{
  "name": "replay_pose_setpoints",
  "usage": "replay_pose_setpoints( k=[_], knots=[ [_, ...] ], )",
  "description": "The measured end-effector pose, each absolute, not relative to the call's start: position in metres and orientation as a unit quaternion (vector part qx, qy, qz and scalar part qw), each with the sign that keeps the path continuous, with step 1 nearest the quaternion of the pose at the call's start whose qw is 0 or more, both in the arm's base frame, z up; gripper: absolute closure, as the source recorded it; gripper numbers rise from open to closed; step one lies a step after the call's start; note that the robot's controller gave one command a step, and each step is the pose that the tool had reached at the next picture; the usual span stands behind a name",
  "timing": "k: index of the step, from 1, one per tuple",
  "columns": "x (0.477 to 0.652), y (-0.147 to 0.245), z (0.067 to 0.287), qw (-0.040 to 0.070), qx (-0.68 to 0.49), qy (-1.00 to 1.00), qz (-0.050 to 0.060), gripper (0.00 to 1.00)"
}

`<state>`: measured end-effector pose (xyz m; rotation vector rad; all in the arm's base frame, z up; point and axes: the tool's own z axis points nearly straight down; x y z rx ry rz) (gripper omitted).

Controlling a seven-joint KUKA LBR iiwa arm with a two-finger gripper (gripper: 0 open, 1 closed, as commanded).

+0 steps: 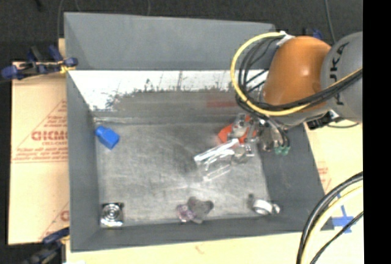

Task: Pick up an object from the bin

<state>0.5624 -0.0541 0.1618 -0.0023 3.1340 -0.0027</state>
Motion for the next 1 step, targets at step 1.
replay_pose_setpoints(
  k=[1],
  knots=[
    [0.5548, -0.0502, 0.2595, 0.004, -0.005, 1.0, -0.002, 1.0]
  ],
)
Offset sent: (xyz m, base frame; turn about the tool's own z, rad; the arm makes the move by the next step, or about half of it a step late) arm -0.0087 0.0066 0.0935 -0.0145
